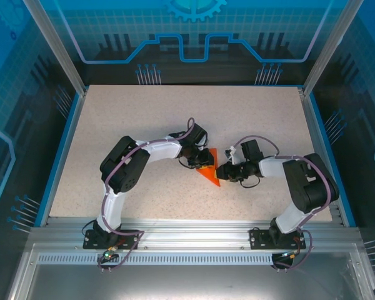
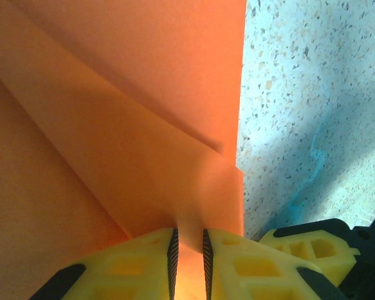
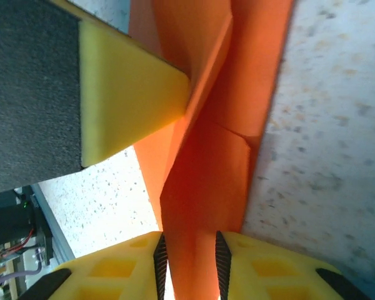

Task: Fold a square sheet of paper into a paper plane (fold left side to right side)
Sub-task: Fourth fold the wing at the center of the table.

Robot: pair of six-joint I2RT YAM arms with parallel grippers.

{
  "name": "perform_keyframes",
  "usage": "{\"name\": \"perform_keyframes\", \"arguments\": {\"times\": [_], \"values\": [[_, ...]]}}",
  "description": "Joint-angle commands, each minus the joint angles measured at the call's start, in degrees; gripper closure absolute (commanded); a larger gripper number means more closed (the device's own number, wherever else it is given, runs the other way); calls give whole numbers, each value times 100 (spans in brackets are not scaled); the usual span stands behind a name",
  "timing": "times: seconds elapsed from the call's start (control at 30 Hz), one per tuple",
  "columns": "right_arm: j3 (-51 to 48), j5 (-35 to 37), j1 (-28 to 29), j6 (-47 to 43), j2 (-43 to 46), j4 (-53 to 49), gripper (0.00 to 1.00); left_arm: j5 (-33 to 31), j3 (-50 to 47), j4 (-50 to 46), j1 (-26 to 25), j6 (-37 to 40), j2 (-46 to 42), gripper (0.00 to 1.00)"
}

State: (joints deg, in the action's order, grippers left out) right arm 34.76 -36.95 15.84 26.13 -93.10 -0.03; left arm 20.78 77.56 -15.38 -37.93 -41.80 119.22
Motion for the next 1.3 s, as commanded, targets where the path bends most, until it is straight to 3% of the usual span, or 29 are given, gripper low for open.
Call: {"name": "perform_keyframes", "arguments": {"times": [0.0,0.17,0.3,0.47,0.83,1.27], "values": [[-166,436,-247,32,278,-269,68,-30,48,-141,35,91,124,77],[-216,416,-331,90,780,-415,67,-24,46,-141,32,93,124,77],[-139,-83,-296,98,1002,-401,69,-22,40,-133,35,102,119,77],[45,-282,18,69,957,-496,70,-21,41,-123,36,93,128,77],[419,1,678,-50,533,-650,70,-12,83,-142,38,102,129,77],[532,684,709,-241,306,-1377,70,-38,118,-180,36,119,148,77]]}}
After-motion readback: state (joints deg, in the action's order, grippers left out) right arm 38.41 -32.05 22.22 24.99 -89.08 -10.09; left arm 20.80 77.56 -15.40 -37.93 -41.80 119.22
